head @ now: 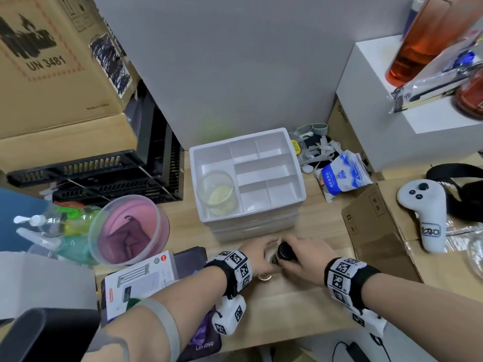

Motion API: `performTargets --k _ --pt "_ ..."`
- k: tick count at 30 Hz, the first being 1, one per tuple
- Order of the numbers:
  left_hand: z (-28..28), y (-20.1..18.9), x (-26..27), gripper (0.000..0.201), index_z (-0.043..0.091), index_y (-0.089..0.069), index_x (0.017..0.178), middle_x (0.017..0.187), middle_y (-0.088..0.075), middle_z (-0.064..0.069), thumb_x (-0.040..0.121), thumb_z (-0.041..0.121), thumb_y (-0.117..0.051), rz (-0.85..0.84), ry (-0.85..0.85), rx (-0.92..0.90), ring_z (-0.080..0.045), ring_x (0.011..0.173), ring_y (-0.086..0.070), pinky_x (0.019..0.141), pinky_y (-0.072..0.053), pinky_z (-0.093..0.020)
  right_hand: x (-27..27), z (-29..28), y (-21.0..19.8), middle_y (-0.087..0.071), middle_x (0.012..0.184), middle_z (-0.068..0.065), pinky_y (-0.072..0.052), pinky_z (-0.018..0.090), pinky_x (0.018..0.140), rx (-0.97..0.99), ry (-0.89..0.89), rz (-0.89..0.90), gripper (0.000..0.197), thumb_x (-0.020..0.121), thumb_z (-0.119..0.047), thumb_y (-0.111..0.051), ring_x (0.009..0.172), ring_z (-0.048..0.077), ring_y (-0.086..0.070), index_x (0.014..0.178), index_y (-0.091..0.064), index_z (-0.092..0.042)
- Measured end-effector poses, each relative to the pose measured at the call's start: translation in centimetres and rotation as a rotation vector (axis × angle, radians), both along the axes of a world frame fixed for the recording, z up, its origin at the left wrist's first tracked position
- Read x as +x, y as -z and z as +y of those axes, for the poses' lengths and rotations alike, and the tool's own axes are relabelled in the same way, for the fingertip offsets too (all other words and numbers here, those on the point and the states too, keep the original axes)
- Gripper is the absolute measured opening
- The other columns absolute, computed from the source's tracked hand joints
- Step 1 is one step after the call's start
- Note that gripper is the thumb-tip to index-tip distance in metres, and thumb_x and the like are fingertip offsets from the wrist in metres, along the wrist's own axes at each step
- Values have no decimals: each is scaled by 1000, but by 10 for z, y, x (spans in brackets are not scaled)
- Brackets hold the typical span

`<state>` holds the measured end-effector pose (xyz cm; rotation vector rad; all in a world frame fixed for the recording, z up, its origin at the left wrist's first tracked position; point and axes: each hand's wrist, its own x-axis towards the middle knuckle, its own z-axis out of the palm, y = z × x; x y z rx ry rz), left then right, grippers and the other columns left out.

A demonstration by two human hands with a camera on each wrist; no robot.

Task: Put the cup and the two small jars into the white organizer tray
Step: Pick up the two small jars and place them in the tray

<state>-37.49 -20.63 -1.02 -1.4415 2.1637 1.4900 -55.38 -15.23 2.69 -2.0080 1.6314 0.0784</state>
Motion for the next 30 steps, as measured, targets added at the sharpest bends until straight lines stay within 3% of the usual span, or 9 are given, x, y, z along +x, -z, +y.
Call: performTargets --k 3,7,11,15,18,20,24,26,30 --pt "-3 2 -4 52 39 -68 119 84 -71 12 70 36 -85 51 24 6 -5 73 -61 72 -49 -24 -7 2 -16 -71 107 4 -43 33 73 -17 58 -139 43 90 -50 -59 97 28 -66 120 -49 -21" --pt "-7 -12 -15 35 12 -72 97 80 -68 -9 75 38 -82 86 43 -12 -16 72 -55 72 -52 -39 -20 -2 -26 -70 94 2 -49 35 71 -21 94 -127 43 83 -64 -57 87 26 -67 104 -50 -26" --pt "-5 -23 -26 29 15 -71 87 79 -70 -7 74 37 -84 64 104 -32 -21 73 -61 75 -55 -39 -26 -11 -37 -69 81 5 -51 36 68 25 156 66 69 75 -85 -46 77 25 -65 83 -60 -17" --pt "-7 -32 -27 29 13 -77 103 89 -75 -5 80 30 -83 66 119 -39 -20 80 -65 76 -53 -32 -34 -8 -47 -70 104 0 -53 37 78 22 11 -65 72 75 -73 -60 92 25 -68 127 -39 -28" --pt "-7 -37 -27 35 11 -77 105 93 -77 -13 79 33 -82 24 146 -73 -30 86 -71 80 -56 -39 -35 -12 -48 -70 93 7 -50 35 69 70 -6 70 52 86 -69 -51 85 27 -66 104 -55 -20" --pt "-4 -40 -27 36 13 -77 109 98 -78 -14 79 32 -83 1 170 -97 -29 90 -71 82 -56 -37 -33 -17 -50 -69 82 9 -49 34 66 113 60 105 69 85 -80 -37 77 26 -65 86 -64 -16" --pt "-6 -41 -22 21 14 -75 97 84 -72 -7 83 26 -83 -20 154 -74 -27 81 -67 76 -53 -37 -33 -14 -54 -70 105 4 -42 31 69 66 -104 -10 60 85 -71 -51 94 27 -67 125 -45 -26" --pt "-8 -42 -18 27 12 -76 103 91 -75 -10 83 29 -83 -26 160 -79 -27 84 -69 79 -55 -37 -32 -13 -55 -67 110 7 -41 31 70 102 -154 12 48 91 -54 -57 97 28 -65 124 -44 -22" --pt "-6 -44 -15 28 8 -74 100 90 -72 -11 85 30 -81 -39 210 -154 -26 80 -64 75 -51 -35 -19 -13 -48 -67 103 11 -45 32 70 159 2 -44 42 91 -52 -58 90 29 -64 110 -49 -16"
